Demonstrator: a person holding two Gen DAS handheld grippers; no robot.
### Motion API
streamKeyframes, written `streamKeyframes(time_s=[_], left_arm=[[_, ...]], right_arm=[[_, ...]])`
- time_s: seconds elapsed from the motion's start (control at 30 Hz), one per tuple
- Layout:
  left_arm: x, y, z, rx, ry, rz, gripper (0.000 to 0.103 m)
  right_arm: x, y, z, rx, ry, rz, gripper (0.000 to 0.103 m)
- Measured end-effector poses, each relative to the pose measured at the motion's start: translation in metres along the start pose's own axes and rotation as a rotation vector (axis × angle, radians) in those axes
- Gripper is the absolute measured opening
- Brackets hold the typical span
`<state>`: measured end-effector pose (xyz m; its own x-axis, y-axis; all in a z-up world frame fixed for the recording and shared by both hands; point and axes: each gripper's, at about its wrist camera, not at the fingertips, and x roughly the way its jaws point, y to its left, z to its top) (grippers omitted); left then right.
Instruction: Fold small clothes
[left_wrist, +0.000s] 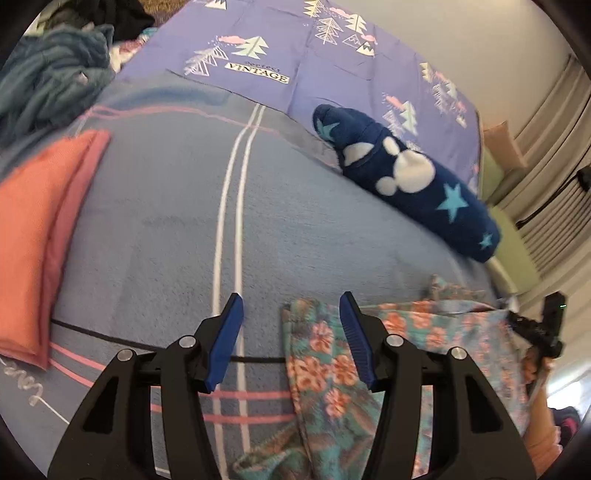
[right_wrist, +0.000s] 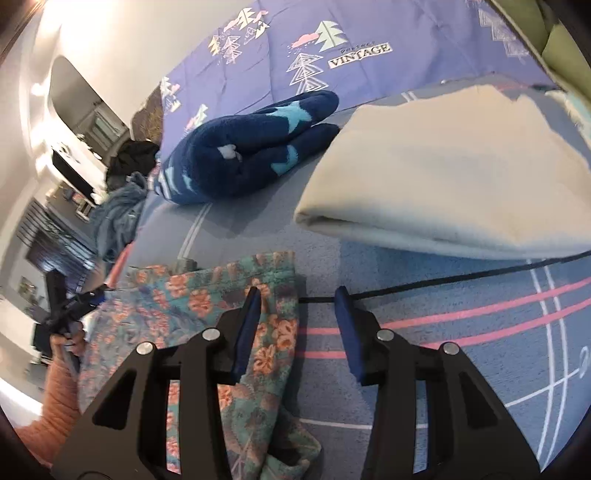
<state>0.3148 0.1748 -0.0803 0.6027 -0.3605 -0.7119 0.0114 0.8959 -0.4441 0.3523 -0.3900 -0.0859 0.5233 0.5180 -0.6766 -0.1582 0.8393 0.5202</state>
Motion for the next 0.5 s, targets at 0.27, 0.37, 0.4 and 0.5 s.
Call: streamKeyframes(time_s=[0.27, 0.37, 0.4, 0.5], left_arm=[[0.004, -0.029, -0.003, 0.118, -0.013, 0.014, 0.006], [-0.025, -0.051, -0.003, 0.192, -0.111, 0.024, 0.006], [-0.037, -0.058, -0.001, 0.208, -0.143, 0.016, 0.006], [-0.05, -0.074, 0.008, 0.273, -0.197, 0.046, 0.006]], right_arm=[[0.003, 0.028, 0.004, -0.043, 0.001, -0.012, 0.004], [-0.036, 0.036, 0.006, -0.058, -0.112, 0.022, 0.004], [-0.046, 0.036, 0.008, -0.052, -0.135, 0.034, 0.004], [-0.051, 0.034, 0.014, -0.059, -0.151, -0.026, 0.004]])
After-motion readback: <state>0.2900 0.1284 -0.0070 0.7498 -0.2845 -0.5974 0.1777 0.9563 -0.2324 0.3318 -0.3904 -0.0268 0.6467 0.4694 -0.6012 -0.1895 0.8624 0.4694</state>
